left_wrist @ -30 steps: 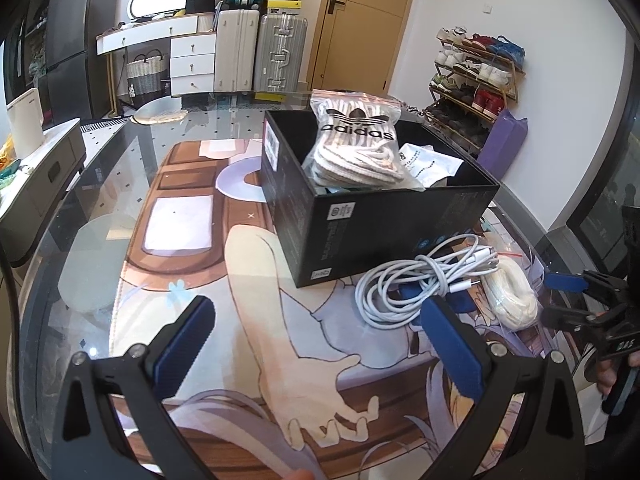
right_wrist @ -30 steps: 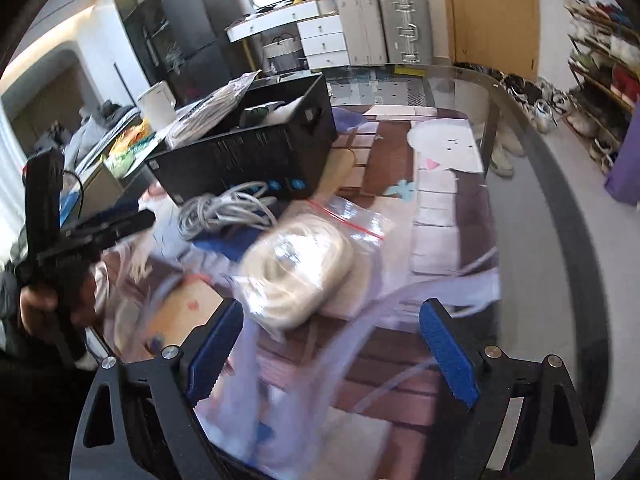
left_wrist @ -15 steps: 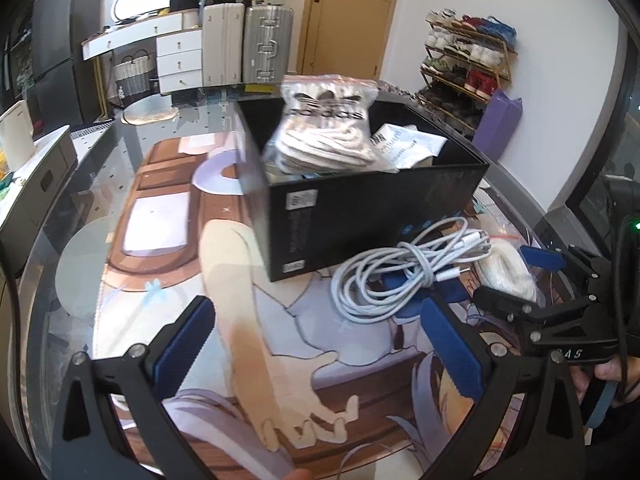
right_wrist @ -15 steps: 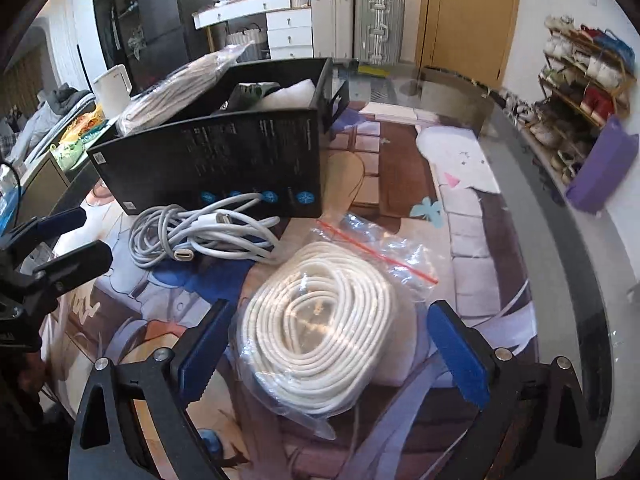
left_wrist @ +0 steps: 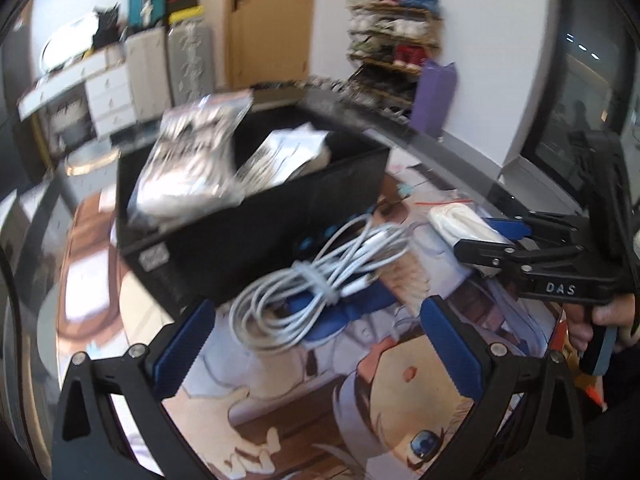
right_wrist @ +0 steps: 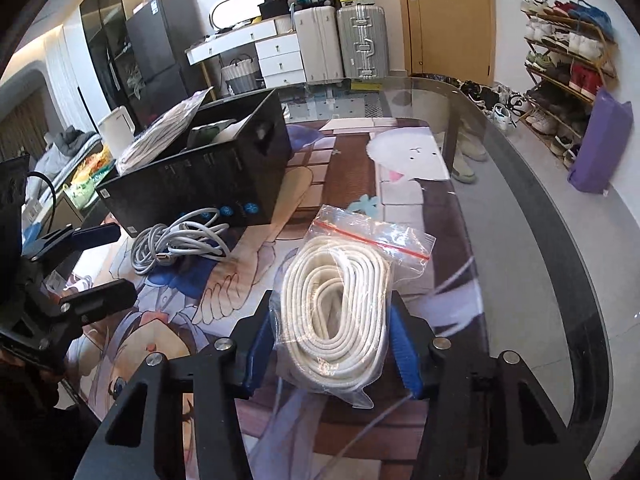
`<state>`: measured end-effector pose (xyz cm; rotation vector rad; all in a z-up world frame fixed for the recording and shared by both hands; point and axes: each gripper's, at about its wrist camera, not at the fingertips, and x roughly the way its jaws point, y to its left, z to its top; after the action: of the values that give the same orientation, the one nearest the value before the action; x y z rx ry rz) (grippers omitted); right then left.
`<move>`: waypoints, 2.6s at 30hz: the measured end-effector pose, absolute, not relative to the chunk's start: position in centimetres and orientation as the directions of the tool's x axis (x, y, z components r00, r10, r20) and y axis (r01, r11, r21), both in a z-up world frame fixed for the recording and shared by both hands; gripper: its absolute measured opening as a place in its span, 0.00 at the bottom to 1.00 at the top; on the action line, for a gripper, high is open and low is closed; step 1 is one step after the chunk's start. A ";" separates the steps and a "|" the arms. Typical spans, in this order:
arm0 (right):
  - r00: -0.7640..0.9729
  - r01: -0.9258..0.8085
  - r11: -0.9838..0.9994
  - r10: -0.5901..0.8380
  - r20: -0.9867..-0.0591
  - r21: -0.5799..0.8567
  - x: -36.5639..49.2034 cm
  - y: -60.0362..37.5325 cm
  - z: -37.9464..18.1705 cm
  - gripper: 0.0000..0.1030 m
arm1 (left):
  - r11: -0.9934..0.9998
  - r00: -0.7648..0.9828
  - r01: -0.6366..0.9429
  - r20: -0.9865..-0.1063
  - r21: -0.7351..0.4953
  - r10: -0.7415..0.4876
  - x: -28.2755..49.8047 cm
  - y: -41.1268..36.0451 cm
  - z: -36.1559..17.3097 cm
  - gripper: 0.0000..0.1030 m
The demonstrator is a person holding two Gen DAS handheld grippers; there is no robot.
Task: Organize soft objects
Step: 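Hold the cable coil with the right gripper while the left gripper grasps the loose white cable bundle, then lift and carry both cables over the black box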
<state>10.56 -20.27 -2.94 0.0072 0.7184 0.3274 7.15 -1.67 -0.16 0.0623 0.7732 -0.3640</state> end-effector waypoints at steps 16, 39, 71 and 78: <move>0.706 -0.300 0.945 0.312 -0.635 0.130 10.6 -21.1 -2.8 0.52 | 0.861 0.549 0.508 -0.779 0.025 -0.302 10.1 -5.1 -0.3 0.73; 0.728 -0.357 0.925 0.364 -0.581 0.133 8.8 -20.7 -1.2 0.52 | 0.871 0.539 0.483 -0.752 -0.095 -0.381 9.2 -4.3 0.0 0.32; 0.768 -0.497 0.866 0.462 -0.443 0.042 11.4 -13.7 6.6 0.52 | 0.963 0.800 0.145 -0.546 -0.228 -0.250 11.8 6.9 8.9 0.32; 0.761 -0.509 0.861 0.454 -0.462 0.007 14.7 -10.4 6.9 0.52 | 0.972 0.808 0.096 -0.553 -0.216 -0.203 15.0 7.1 7.3 0.32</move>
<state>14.70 -10.35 6.93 -0.1212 0.4711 0.5254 14.97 7.12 7.29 -0.1816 0.6097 -0.1610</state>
